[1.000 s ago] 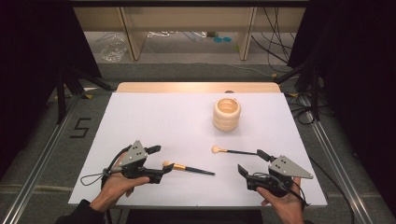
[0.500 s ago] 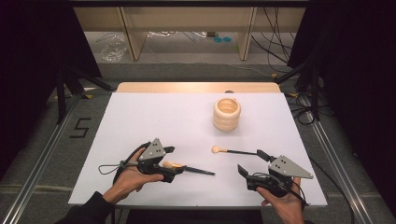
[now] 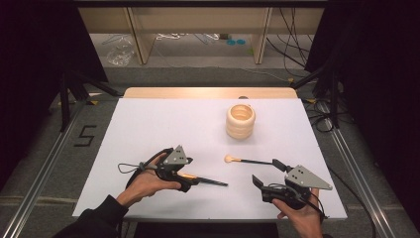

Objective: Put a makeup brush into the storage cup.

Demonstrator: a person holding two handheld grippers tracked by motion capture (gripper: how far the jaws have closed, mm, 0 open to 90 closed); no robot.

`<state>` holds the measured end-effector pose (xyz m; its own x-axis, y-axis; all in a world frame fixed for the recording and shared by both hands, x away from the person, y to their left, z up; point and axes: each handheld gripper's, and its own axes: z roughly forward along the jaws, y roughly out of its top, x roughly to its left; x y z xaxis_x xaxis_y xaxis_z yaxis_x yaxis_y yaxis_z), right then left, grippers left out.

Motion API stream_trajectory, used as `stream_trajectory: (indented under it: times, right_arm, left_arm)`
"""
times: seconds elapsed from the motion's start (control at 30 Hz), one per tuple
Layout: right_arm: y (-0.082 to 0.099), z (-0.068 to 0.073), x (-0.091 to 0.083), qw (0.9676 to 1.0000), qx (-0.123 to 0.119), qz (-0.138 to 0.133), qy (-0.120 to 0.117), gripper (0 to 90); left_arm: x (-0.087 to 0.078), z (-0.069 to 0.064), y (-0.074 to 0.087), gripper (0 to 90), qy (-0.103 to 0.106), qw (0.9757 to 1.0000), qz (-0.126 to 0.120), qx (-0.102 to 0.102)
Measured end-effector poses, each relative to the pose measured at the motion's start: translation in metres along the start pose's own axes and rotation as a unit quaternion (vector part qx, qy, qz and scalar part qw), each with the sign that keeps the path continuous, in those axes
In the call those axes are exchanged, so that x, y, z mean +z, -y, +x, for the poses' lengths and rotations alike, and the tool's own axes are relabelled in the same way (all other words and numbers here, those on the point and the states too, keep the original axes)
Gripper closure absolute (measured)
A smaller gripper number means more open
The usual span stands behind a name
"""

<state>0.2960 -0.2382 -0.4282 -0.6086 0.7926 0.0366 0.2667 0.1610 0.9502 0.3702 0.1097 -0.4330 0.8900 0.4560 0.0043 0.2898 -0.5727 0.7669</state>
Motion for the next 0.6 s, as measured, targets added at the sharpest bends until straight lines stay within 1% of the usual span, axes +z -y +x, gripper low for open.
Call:
stream_trajectory:
  times: [0.03,0.07,0.1,0.13,0.17,0.2,0.23,0.27,0.33,0.37,0.5,0.53,0.57,0.6]
  right_arm:
    - [0.000,0.000,-0.001,1.0000,-0.003,0.002,0.004,16.5]
    - [0.000,0.000,0.000,1.0000,-0.002,0.002,0.004,16.5]
    - [0.000,0.000,0.000,1.0000,-0.003,0.002,0.004,16.5]
    - [0.000,0.000,0.000,1.0000,-0.003,0.002,0.003,16.5]
    - [0.000,0.000,0.000,1.0000,-0.003,0.002,0.003,16.5]
    - [0.000,0.000,-0.001,1.0000,-0.003,0.002,0.003,16.5]
    - [0.000,0.000,-0.001,1.0000,-0.002,0.002,0.003,16.5]
    - [0.000,0.000,-0.001,1.0000,-0.002,0.002,0.003,16.5]
    - [0.000,-0.001,-0.001,1.0000,-0.002,0.003,0.002,16.5]
    - [0.000,0.000,0.000,1.0000,-0.003,0.003,0.002,16.5]
    - [0.000,0.000,0.000,1.0000,-0.004,0.002,0.002,16.5]
    - [0.000,0.000,0.000,1.0000,-0.004,0.002,0.001,16.5]
    - [0.000,0.000,0.000,1.0000,-0.004,0.003,0.001,16.5]
    - [0.000,0.000,0.000,1.0000,-0.004,0.003,0.001,16.5]
  left_arm:
    - [0.001,0.001,-0.001,27.5,0.004,1.0000,0.006,0.001]
    - [0.002,0.003,-0.002,27.9,0.007,0.9998,0.017,0.011]
    - [0.006,0.004,-0.002,28.4,0.010,0.9997,0.021,0.008]
    - [0.008,0.005,-0.003,30.1,0.016,0.9990,0.039,0.017]
    - [0.008,0.005,-0.003,30.4,0.016,0.9990,0.039,0.017]
    - [0.008,0.009,-0.004,30.4,0.023,0.9966,0.066,0.043]
    - [0.010,0.008,-0.004,30.6,0.023,0.9969,0.066,0.037]
    - [0.011,0.009,-0.005,30.7,0.024,0.9951,0.081,0.051]
    - [0.013,0.010,-0.007,32.5,0.025,0.9940,0.088,0.060]
    - [0.014,0.010,-0.007,33.4,0.027,0.9940,0.091,0.055]
    - [0.020,0.013,-0.007,34.7,0.028,0.9926,0.105,0.053]
    - [0.022,0.013,-0.007,35.2,0.029,0.9930,0.104,0.048]
    - [0.023,0.014,-0.007,35.6,0.031,0.9919,0.112,0.051]
    - [0.025,0.014,-0.007,35.6,0.030,0.9920,0.112,0.050]
